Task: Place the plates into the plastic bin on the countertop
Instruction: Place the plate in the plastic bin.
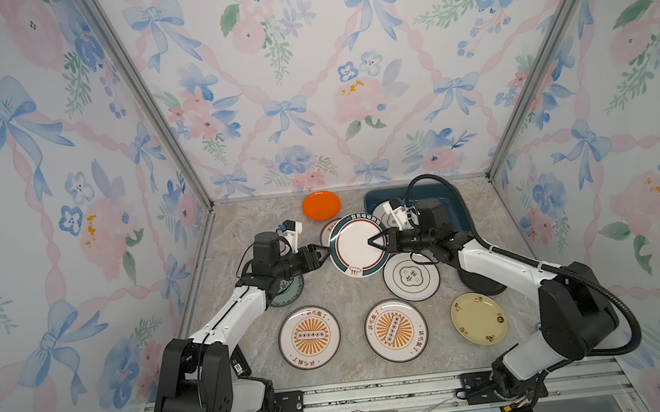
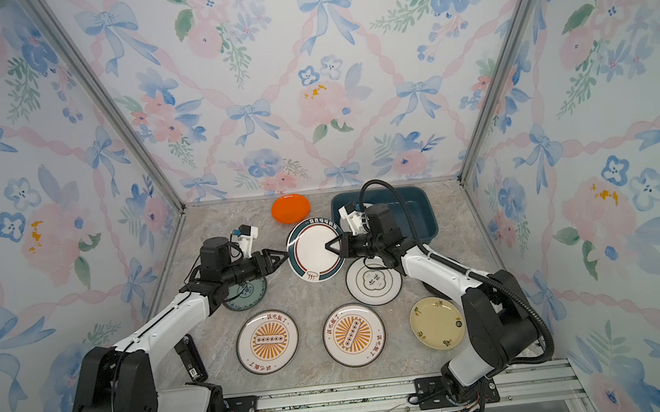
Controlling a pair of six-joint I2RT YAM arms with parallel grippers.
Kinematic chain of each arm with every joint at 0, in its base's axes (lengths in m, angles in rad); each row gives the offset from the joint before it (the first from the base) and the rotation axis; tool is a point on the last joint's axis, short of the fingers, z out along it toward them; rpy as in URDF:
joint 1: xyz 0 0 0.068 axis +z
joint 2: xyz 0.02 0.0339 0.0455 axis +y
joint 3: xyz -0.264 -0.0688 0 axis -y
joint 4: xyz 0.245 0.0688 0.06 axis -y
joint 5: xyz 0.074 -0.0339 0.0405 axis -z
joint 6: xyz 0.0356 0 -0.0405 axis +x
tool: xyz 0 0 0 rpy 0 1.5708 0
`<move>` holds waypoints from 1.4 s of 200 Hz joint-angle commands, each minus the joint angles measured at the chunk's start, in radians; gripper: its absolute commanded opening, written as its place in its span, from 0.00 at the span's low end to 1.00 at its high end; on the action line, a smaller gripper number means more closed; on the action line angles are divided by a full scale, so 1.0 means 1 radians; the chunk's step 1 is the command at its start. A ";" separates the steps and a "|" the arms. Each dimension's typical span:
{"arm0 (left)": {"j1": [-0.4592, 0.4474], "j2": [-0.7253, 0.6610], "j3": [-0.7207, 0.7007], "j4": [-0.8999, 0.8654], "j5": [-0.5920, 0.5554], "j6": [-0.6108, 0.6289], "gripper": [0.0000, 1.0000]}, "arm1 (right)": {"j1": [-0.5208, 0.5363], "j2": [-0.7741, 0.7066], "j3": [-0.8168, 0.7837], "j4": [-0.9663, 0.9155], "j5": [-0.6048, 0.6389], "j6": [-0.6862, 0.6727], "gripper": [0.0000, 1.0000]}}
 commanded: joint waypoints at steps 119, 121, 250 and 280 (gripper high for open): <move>-0.034 -0.010 -0.081 0.024 -0.099 0.007 0.98 | -0.408 0.225 0.296 -0.175 0.112 0.111 0.00; -0.034 -0.009 -0.082 0.024 -0.100 0.006 0.98 | -0.409 0.234 0.301 -0.172 0.113 0.114 0.00; -0.039 -0.008 -0.078 -0.009 -0.134 0.029 0.98 | -0.417 0.580 0.443 -0.002 0.074 0.327 0.00; -0.039 -0.003 -0.079 -0.009 -0.137 0.030 0.98 | -0.417 0.605 0.452 -0.012 0.075 0.324 0.00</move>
